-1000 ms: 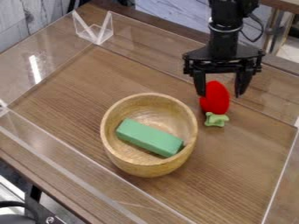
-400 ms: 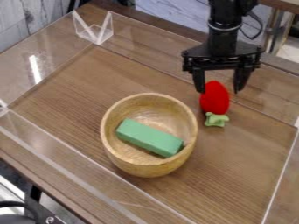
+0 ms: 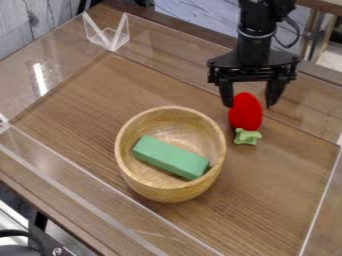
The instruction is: Move the red fruit to the left
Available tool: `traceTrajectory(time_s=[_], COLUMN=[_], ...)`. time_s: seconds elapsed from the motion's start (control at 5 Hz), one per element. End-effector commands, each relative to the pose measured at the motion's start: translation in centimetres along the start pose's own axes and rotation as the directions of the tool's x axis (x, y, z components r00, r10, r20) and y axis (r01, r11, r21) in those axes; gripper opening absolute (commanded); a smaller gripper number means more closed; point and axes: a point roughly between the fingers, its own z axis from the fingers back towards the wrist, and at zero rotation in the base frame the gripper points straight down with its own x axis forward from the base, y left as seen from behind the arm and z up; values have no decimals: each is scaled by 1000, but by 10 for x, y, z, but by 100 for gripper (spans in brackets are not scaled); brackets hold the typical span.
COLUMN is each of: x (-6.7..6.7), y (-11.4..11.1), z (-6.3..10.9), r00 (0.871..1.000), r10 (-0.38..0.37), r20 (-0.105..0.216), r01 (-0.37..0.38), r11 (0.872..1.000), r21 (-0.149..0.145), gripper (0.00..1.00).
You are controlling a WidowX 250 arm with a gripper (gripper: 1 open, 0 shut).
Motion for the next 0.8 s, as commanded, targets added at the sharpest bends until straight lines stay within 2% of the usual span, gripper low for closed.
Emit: traceTrajectory(time_s=[0.0,0.2,0.4,0.6], x=[4,5,9,15], y=[-4,-3,-3,0], z=[4,8,28,58], r00=[1000,1000,999,997], r10=[-2,1,13,35], r20=[28,31,45,70], r01=[3,-1,-11,-29], r11=[1000,1000,999,995], r21=[-14,-16,-46,-95], gripper=[0,0,0,0])
